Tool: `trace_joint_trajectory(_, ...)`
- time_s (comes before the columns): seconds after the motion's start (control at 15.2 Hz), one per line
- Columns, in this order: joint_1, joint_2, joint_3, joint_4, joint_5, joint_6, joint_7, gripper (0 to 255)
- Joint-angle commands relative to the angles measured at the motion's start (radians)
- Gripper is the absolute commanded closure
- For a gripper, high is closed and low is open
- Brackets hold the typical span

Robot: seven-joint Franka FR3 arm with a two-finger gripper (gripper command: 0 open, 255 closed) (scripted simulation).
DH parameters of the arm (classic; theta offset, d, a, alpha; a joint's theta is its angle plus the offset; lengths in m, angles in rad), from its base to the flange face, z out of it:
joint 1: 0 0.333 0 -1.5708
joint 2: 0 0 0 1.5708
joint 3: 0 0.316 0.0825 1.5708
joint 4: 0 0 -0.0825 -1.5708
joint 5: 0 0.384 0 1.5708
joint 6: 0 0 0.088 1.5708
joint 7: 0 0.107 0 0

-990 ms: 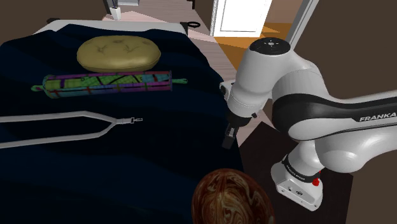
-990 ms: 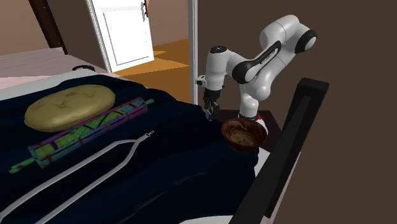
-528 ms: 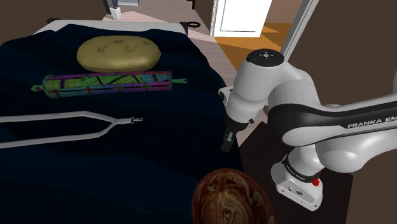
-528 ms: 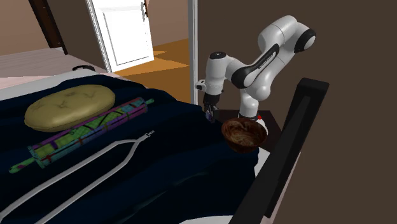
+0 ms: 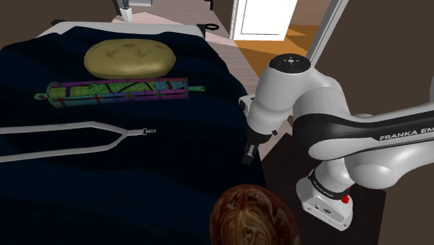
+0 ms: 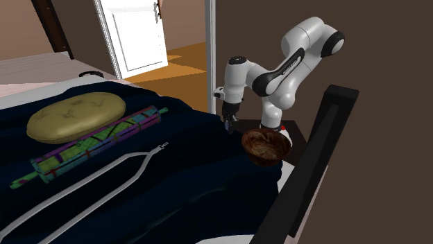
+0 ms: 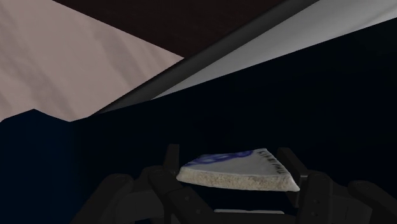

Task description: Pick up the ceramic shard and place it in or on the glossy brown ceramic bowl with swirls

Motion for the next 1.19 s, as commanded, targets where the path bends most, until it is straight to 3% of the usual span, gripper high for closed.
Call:
trace_joint_trajectory(0.0,0.0,0.0,0.0,0.0,0.0,0.0,0.0,255)
trace_joint_trajectory(0.33,0.0,0.0,0.0,0.0,0.0,0.0,0.0,255)
trace_joint_trajectory(1.12,-0.007,-0.061,-0.046,0.126,-0.029,-0.186,-0.014,255)
